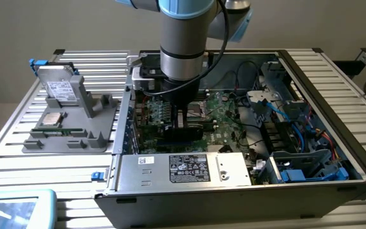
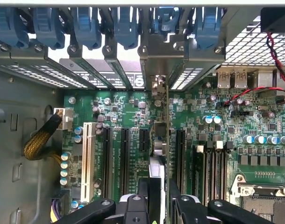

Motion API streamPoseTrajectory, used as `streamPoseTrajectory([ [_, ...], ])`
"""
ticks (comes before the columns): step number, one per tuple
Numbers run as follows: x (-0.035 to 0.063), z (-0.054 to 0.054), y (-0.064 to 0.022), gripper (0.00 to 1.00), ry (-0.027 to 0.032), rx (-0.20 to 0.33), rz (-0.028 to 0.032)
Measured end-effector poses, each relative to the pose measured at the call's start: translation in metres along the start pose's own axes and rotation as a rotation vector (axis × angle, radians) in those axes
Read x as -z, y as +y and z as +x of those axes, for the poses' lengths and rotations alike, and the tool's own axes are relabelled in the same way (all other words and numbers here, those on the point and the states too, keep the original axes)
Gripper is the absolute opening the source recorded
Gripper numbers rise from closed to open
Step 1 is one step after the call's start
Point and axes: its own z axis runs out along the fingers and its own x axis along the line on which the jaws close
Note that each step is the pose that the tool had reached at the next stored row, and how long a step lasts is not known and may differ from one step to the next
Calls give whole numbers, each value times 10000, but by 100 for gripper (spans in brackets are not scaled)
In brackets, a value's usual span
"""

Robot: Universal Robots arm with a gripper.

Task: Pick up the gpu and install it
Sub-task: 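Insert the gpu into the slot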

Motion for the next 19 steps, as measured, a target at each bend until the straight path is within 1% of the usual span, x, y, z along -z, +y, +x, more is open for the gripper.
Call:
streamPoseTrajectory([
  [19,-2,0,-1,27,0,-4,3],
])
